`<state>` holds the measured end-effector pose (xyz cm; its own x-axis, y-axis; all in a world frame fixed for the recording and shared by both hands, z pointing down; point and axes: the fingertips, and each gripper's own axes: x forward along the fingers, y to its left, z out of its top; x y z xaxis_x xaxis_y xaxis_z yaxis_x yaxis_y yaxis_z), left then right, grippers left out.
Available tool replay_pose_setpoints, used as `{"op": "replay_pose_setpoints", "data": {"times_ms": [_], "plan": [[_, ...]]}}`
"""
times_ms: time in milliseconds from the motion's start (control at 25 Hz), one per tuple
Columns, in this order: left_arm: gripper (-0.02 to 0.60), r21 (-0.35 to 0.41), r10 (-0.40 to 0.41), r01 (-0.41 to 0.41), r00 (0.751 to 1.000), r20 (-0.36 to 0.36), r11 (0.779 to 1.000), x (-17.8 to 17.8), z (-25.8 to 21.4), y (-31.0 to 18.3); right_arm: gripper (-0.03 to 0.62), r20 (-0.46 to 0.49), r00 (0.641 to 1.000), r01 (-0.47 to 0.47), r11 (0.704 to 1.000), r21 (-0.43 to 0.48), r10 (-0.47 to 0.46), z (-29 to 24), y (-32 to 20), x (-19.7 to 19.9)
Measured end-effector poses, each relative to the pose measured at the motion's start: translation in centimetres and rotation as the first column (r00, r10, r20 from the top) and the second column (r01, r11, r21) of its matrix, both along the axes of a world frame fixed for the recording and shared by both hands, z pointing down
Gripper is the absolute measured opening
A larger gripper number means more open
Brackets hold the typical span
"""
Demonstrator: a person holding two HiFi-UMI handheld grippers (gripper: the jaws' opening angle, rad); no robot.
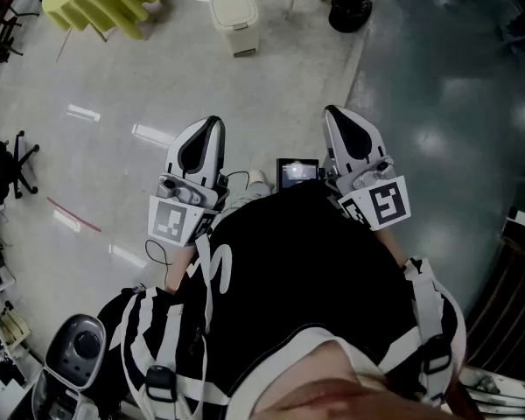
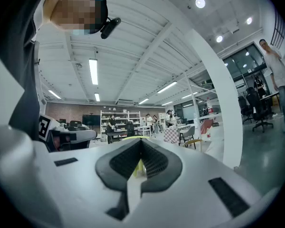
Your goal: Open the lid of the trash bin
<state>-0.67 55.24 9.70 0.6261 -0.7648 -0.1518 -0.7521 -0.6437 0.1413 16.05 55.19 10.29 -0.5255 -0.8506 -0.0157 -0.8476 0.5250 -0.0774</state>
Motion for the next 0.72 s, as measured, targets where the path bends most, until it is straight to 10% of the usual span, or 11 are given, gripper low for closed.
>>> {"op": "replay_pose_setpoints", "data": {"times_ms": [720], "plan": [[0.008, 0.011, 0.004, -0.004, 1.000, 0.014, 1.000, -2.2, -0.1, -0.2, 0.009, -0.014, 1.000, -0.012, 1.000, 0.005, 0.012, -0.3, -0.1, -1.9]]}}
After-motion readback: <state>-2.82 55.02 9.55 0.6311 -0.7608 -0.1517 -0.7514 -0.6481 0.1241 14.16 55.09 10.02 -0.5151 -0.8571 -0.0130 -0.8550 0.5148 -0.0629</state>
